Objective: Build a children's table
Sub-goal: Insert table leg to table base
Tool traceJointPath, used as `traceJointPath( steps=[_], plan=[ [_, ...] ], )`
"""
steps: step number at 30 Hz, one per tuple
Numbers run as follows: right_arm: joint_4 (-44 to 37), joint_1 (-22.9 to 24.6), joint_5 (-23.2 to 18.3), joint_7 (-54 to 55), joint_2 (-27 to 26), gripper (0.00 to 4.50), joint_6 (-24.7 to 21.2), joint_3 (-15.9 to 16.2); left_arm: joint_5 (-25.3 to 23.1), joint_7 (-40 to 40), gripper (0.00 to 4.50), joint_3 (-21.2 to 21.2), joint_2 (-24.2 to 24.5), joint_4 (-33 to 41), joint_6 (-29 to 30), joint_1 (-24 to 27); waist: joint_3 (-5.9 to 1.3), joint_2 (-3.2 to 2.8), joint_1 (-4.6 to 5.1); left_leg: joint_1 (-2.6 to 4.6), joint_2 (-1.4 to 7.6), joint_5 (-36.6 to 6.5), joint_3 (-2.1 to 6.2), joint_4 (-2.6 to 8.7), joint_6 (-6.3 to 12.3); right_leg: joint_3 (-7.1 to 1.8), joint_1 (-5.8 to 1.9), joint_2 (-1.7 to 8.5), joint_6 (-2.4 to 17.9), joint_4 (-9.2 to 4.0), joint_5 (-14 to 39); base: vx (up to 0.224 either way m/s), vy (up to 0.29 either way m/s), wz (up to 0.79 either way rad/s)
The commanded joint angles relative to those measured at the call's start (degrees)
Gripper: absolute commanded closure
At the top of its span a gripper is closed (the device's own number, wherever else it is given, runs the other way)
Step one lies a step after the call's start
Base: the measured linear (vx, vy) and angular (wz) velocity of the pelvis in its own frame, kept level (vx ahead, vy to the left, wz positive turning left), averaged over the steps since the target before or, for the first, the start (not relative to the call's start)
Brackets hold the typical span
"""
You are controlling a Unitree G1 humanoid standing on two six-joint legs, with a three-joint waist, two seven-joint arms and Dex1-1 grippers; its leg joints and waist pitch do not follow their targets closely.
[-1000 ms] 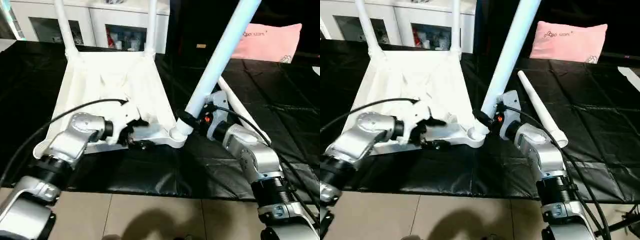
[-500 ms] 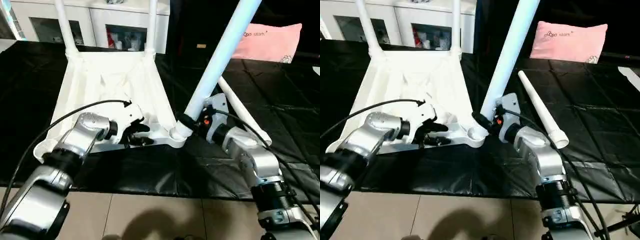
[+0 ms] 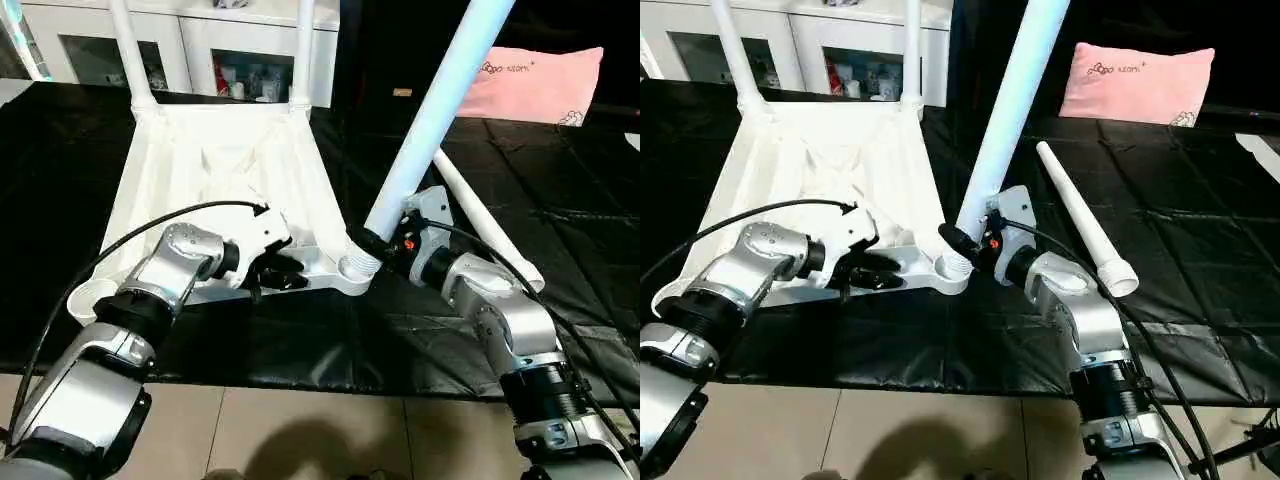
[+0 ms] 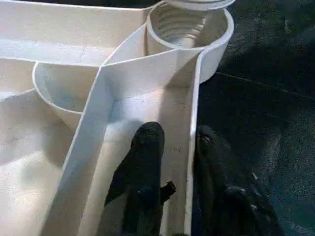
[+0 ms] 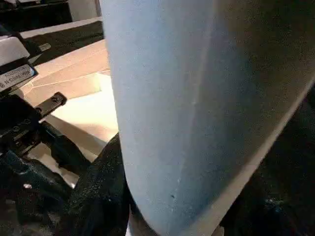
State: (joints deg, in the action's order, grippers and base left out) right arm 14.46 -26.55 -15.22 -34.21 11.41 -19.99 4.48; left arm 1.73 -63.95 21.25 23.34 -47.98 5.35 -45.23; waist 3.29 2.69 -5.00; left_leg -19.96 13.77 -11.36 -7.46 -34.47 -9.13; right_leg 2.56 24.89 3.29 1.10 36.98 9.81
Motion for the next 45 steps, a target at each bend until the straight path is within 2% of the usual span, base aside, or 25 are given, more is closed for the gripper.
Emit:
traceJointPath(
  steps=[1, 7, 11, 15, 23, 24, 26, 30, 34, 38, 39, 41, 43, 45],
  plan=[
    [-1.02, 0.41, 0.18, -0.36, 0.30, 2.57, -0.53, -0.12, -1.22, -0.41, 3.78, 0.11, -0.11, -0.57, -0.49, -1.42, -4.24, -0.96, 0.04, -0.50, -1.97, -7.25, -2.12, 3.85, -1.21, -2.00, -5.07, 2.40, 10.56, -4.53, 7.25, 0.000, 0.000, 0.00],
    [-0.90, 0.42, 0.41, -0.81, 0.45, 2.57, -0.42, 0.30, -1.46, -1.87, 4.28, -0.09, -0.44, -1.39, -0.77, -1.62, -4.19, -0.96, 0.05, -0.50, -1.93, -7.42, -2.10, 3.91, -1.17, -1.99, -5.00, 2.43, 10.33, -4.55, 8.06, 0.000, 0.000, 0.00],
    [-0.65, 0.29, 0.65, -1.20, 0.71, 2.57, -0.25, 0.71, -1.76, -3.29, 4.48, -0.02, -0.39, -1.48, -0.75, -1.77, -4.29, -0.99, 0.08, -0.58, -1.91, -6.55, -2.07, 3.88, -1.11, -2.01, -5.12, 2.44, 10.67, -4.36, 6.28, 0.000, 0.000, 0.00],
    [-0.48, 0.14, 0.71, -1.64, 0.70, 2.57, -0.25, 1.16, -2.08, -5.21, 4.50, 0.08, -0.16, -1.46, -0.58, -1.94, -4.37, -1.09, 0.21, -0.57, -1.93, -5.75, -2.06, 3.87, -0.94, -1.98, -5.21, 2.39, 11.39, -4.14, 3.61, 0.000, 0.000, 0.00],
    [0.64, -0.37, 0.98, -6.03, 1.41, 2.57, 0.05, 3.34, -1.86, -9.42, 4.50, 0.45, 1.05, 1.90, -1.62, -0.57, -4.38, -1.11, 0.20, -0.49, -1.78, -6.01, -2.11, 3.93, -0.41, -1.99, -5.24, 2.47, 12.46, -4.03, 2.02, 0.000, 0.000, 0.00],
    [0.93, -0.30, 1.10, -7.05, 1.84, 2.57, -0.18, 3.91, -1.82, -9.48, 4.50, 0.14, 1.21, 2.59, -1.73, -0.27, -4.38, -0.88, 0.14, -0.46, -1.76, -5.96, -2.15, 3.93, -0.33, -1.98, -5.27, 2.45, 12.50, -4.04, 2.04, 0.000, 0.000, 0.00],
    [1.19, -0.27, 1.29, -7.31, 2.01, 2.57, 0.00, 4.16, -1.85, -9.44, 4.50, -0.03, 1.24, 2.73, -1.62, -0.22, -4.33, -0.98, 0.04, -0.40, -1.73, -6.02, -2.16, 3.94, -0.32, -1.99, -5.18, 2.49, 12.43, -4.04, 2.45, 0.000, 0.000, 0.00],
    [3.47, -0.51, 2.29, -7.60, 2.03, 2.57, 1.72, 4.73, -2.03, -9.39, 4.50, -0.41, 1.52, 2.87, -1.67, 0.05, -4.27, -0.76, -0.01, -0.44, -1.72, -6.62, -2.20, 3.98, -0.52, -2.01, -5.07, 2.65, 11.80, -4.22, 5.14, 0.000, 0.000, 0.00],
    [5.96, -0.88, 3.04, -7.98, 1.57, 2.57, 2.90, 4.84, -1.90, -9.62, 4.50, -0.72, 1.70, 4.01, -1.34, 0.65, -4.36, -0.59, 0.02, -0.55, -1.66, -5.71, -2.16, 3.98, -0.47, -2.01, -5.15, 2.67, 11.78, -4.02, 4.08, 0.000, 0.000, 0.00],
    [7.93, -1.07, 3.61, -8.37, 1.38, 2.57, 3.57, 5.22, -1.80, -9.52, 4.50, -0.94, 1.69, 4.33, -1.26, 0.78, -4.29, -0.64, 0.07, -0.55, -1.75, -5.96, -2.23, 3.97, -0.29, -2.00, -5.11, 2.60, 11.66, -4.15, 4.50, 0.000, 0.000, 0.00],
    [8.42, -1.12, 3.78, -8.44, 1.41, 2.57, 3.81, 5.29, -1.80, -9.51, 4.50, -0.97, 1.68, 4.33, -1.27, 0.76, -4.30, -0.84, 0.01, -0.52, -1.74, -5.99, -2.20, 3.97, -0.32, -2.01, -5.08, 2.64, 11.69, -4.14, 4.50, 0.000, 0.000, 0.00],
    [8.96, -1.20, 3.97, -8.51, 1.45, 2.57, 4.09, 5.37, -1.79, -9.51, 4.50, -1.00, 1.67, 4.33, -1.29, 0.75, -4.19, -0.72, 0.10, -0.49, -1.76, -6.84, -2.23, 4.02, -0.36, -1.97, -5.01, 2.59, 11.62, -4.32, 5.70, 0.000, 0.000, 0.00],
    [10.20, -1.33, 4.18, -8.62, 1.72, 2.57, 4.48, 5.34, -1.79, -9.65, 4.50, -1.04, 1.75, 4.45, -1.32, 0.78, -4.23, -0.93, 0.07, -0.48, -1.74, -7.11, -2.19, 4.02, -0.49, -2.00, -5.03, 2.66, 11.49, -4.34, 6.36, 0.000, 0.000, 0.00],
    [10.53, -1.29, 4.15, -8.93, 2.00, 2.57, 4.49, 5.35, -1.92, -9.49, 4.50, -1.08, 1.83, 4.46, -1.41, 0.78, -4.21, -0.83, 0.12, -0.48, -1.74, -6.93, -2.19, 4.03, -0.47, -1.98, -5.01, 2.57, 11.51, -4.33, 5.95, 0.000, 0.000, 0.00]
  ],
)
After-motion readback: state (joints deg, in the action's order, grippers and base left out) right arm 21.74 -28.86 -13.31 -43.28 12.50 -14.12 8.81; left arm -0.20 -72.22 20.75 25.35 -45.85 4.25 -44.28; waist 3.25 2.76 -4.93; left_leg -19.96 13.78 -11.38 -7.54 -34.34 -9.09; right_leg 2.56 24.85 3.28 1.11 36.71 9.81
